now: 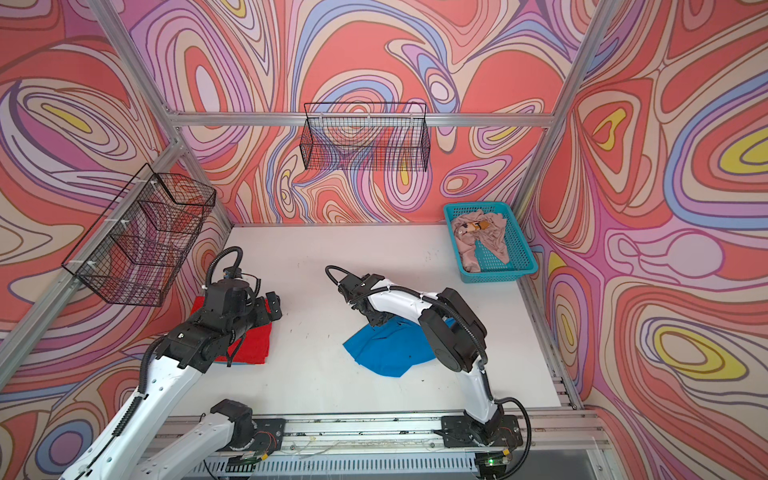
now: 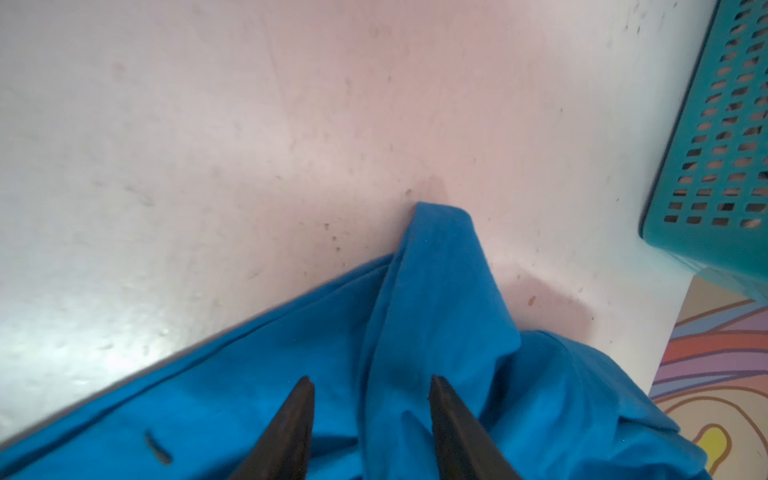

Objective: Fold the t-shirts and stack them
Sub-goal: 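Move the right gripper to the blue t-shirt edge farthest from the robot and pinch it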

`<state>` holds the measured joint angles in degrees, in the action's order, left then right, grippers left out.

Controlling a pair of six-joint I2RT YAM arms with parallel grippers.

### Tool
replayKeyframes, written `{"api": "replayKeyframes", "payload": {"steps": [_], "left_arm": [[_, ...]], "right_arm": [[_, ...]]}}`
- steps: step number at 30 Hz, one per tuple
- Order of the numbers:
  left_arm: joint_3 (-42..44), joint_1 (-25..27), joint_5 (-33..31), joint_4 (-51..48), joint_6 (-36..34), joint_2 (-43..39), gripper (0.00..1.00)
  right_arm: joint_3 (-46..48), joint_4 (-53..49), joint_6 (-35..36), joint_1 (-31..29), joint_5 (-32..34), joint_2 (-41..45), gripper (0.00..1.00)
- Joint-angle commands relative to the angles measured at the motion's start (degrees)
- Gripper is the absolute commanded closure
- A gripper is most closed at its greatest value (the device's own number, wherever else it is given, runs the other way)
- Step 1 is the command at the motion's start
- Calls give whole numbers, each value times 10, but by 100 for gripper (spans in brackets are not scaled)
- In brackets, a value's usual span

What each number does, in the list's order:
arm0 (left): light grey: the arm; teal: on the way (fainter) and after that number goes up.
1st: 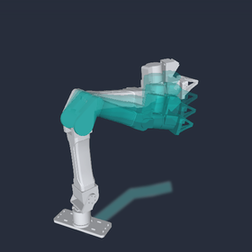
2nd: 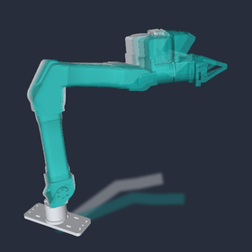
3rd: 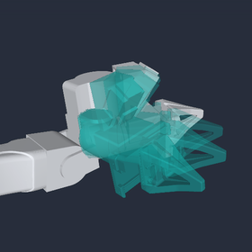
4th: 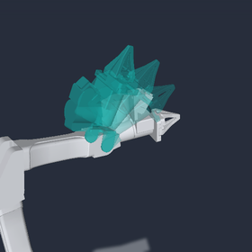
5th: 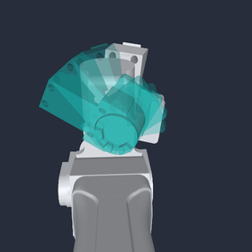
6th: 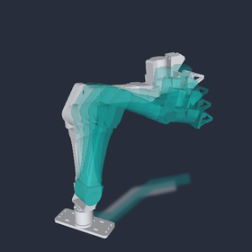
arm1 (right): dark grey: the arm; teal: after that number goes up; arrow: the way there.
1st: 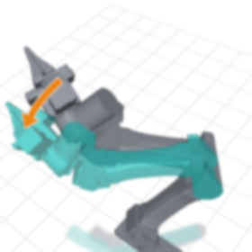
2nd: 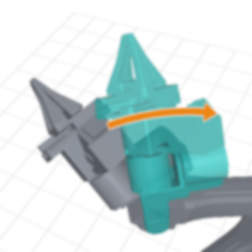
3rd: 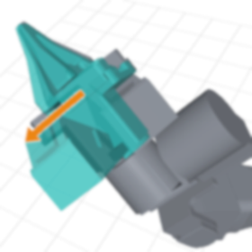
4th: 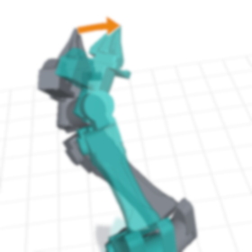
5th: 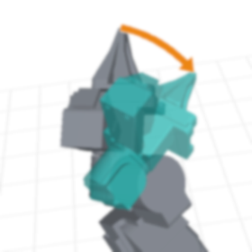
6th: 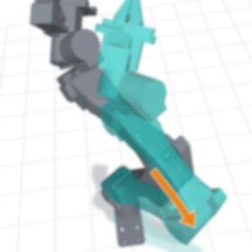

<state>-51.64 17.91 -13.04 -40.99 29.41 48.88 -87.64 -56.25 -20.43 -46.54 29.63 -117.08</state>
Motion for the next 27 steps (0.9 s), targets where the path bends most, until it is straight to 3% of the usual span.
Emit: {"api": "replayKeyframes", "payload": {"steps": [1,10,13,27], "left_arm": [[-11,-3,0,-16,5,-1,0],[-9,-3,0,-16,5,-3,0],[-9,-3,1,-17,5,-3,0],[-10,-3,3,-19,4,2,0]], "right_arm": [[-13,-25,0,-2,29,-10,52],[9,-8,5,-2,45,-39,52],[12,-1,6,0,43,-48,60],[16,-8,12,25,55,-38,81]]}}
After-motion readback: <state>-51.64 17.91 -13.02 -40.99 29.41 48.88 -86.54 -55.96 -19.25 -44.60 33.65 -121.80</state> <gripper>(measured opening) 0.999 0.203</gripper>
